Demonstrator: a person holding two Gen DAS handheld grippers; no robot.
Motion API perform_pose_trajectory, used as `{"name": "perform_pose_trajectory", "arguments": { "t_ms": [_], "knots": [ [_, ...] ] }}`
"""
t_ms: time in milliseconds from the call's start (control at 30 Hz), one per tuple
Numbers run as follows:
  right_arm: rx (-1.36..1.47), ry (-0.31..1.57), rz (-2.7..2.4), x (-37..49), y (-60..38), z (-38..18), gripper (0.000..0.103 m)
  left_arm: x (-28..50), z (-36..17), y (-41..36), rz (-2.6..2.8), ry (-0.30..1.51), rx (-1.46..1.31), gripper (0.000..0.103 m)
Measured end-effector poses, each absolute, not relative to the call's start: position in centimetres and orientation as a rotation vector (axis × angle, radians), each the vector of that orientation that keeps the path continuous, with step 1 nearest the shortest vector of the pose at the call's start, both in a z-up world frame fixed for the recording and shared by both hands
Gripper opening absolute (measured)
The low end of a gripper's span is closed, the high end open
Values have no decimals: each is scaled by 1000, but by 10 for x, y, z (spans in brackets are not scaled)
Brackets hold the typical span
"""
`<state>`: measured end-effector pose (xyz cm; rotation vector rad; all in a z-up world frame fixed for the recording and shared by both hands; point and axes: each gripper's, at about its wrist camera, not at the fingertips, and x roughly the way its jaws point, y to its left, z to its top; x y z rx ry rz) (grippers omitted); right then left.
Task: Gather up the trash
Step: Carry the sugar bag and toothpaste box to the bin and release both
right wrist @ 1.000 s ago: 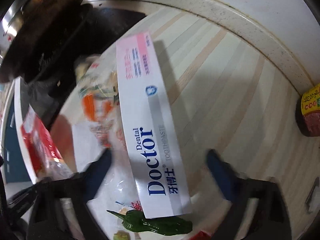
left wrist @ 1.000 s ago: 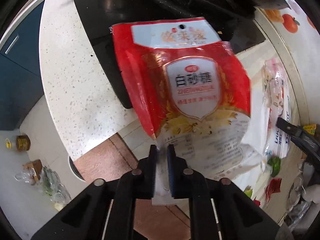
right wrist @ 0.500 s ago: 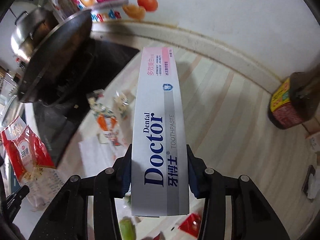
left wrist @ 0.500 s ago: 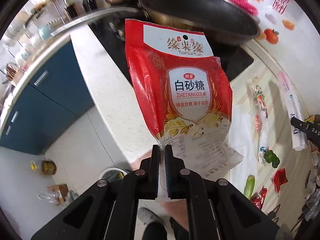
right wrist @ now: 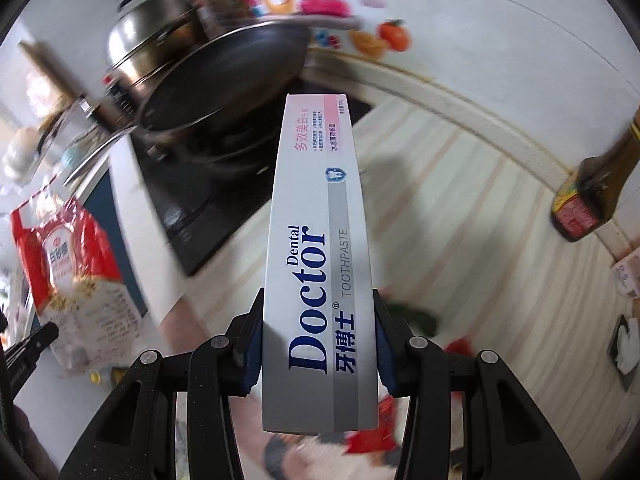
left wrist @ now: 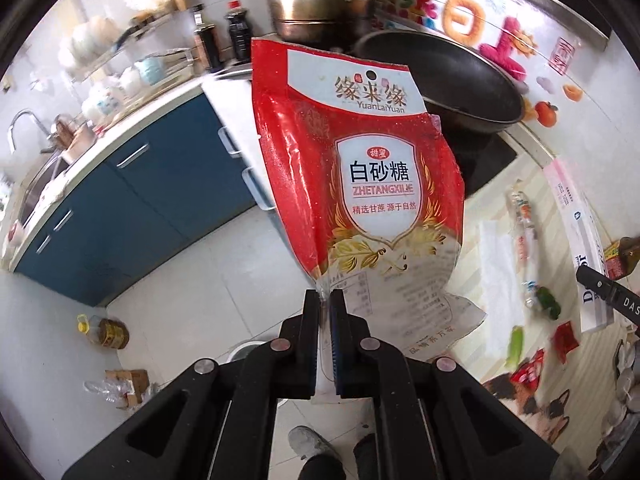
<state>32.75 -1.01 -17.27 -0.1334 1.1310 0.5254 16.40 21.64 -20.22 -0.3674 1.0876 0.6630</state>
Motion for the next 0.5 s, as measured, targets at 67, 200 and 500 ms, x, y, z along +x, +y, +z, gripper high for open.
{"name": "perform_pose_trajectory", "arguments": {
  "t_ms": [67,200,500],
  "knots": [
    [-153,1137,561,307,5,-174,48,142,-200,224,690,1080,-382,3],
    [-215,1152,646,263,43,-180,48,95,-204,245,753,1074,-440,3],
    [-374,1190,832,171,142,-223,48,-18,-265,298,882,1160,-615,3]
  ]
}}
